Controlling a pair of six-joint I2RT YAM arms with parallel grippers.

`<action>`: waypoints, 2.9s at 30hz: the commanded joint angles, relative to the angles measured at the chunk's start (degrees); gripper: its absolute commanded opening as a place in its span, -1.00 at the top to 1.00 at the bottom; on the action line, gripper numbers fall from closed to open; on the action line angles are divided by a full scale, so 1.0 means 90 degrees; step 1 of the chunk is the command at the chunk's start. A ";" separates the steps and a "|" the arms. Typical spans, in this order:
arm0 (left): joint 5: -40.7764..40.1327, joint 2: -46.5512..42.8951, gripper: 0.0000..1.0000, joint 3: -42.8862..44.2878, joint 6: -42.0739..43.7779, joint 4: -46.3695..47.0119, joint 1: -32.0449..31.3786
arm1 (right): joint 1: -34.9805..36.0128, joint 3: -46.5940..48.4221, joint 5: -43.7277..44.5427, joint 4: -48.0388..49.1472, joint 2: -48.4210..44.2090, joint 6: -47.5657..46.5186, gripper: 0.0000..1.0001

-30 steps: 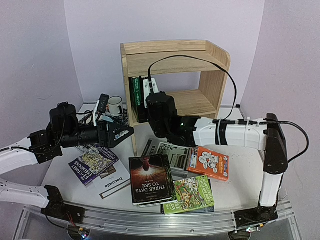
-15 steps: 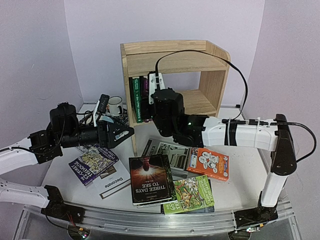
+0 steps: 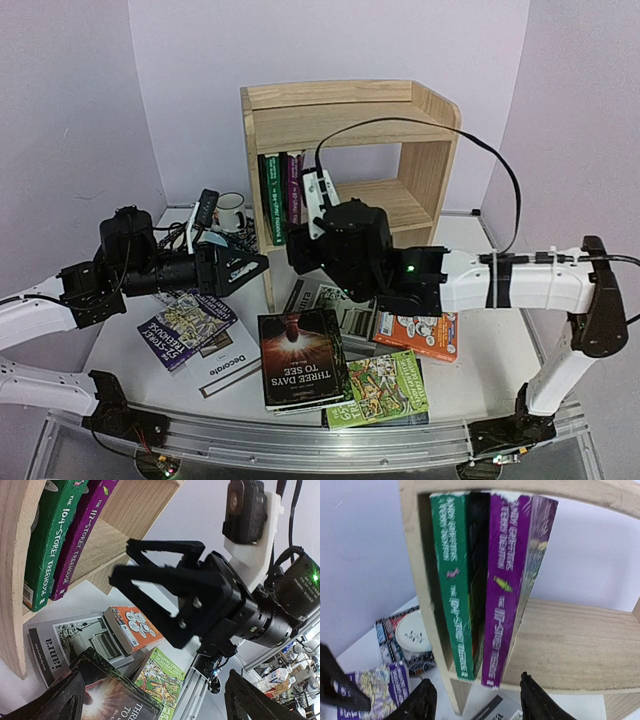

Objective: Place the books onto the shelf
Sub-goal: Pick up the book from the book pile.

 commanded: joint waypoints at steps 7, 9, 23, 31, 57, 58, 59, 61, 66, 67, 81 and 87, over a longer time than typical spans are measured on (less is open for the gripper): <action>-0.0228 0.0049 -0.96 -0.0177 -0.0269 -0.0277 0.0025 | 0.0037 -0.2277 -0.1594 -0.2898 -0.2298 0.2275 -0.43; -0.0248 0.0002 -0.95 -0.0396 -0.0483 -0.0275 0.0023 | 0.0038 -0.2723 -0.2065 -0.3028 -0.2594 0.2867 -0.43; -0.3126 -0.0395 -0.95 -0.1026 -0.3064 -0.2654 0.0039 | 0.0086 -0.3171 -0.3255 -0.2207 -0.1492 0.4003 -0.38; -0.4368 -0.0950 -0.97 -0.0528 -0.4759 -0.5365 0.0192 | 0.0084 -0.3327 -0.2989 -0.2128 -0.1793 0.3590 -0.42; -0.4336 -0.1809 -0.96 -0.2834 -0.7505 -0.4175 0.0201 | 0.0067 -0.4005 -0.2573 -0.1915 -0.3132 0.2734 -0.49; -0.4408 -0.1834 -0.96 -0.2943 -0.7491 -0.3976 0.0203 | 0.0067 -0.4036 -0.2552 -0.1919 -0.3201 0.2747 -0.49; -0.4490 -0.1855 -0.96 -0.3037 -0.7453 -0.3798 0.0205 | 0.0066 -0.4071 -0.2519 -0.1924 -0.3270 0.2758 -0.49; -0.4610 -0.1891 -0.96 -0.3163 -0.7336 -0.3402 0.0201 | 0.0066 -0.4115 -0.2456 -0.1950 -0.3368 0.2764 -0.49; -0.4722 -0.2000 -0.42 -0.3418 -0.7409 -0.2891 0.0200 | 0.0065 -0.4111 -0.2372 -0.2008 -0.3451 0.2755 -0.49; -0.4730 -0.2048 -0.27 -0.3448 -0.7464 -0.2884 0.0200 | 0.0066 -0.4100 -0.2367 -0.2019 -0.3432 0.2751 -0.49; -0.5471 -0.2019 0.94 -0.1523 -0.6549 -0.4389 0.0199 | 0.0066 -0.3786 -0.2422 -0.2043 -0.2984 0.2685 -0.49; -0.5925 -0.1586 1.00 -0.0097 -0.5763 -0.5156 0.0197 | 0.0066 -0.3615 -0.2588 -0.2049 -0.2818 0.2319 -0.52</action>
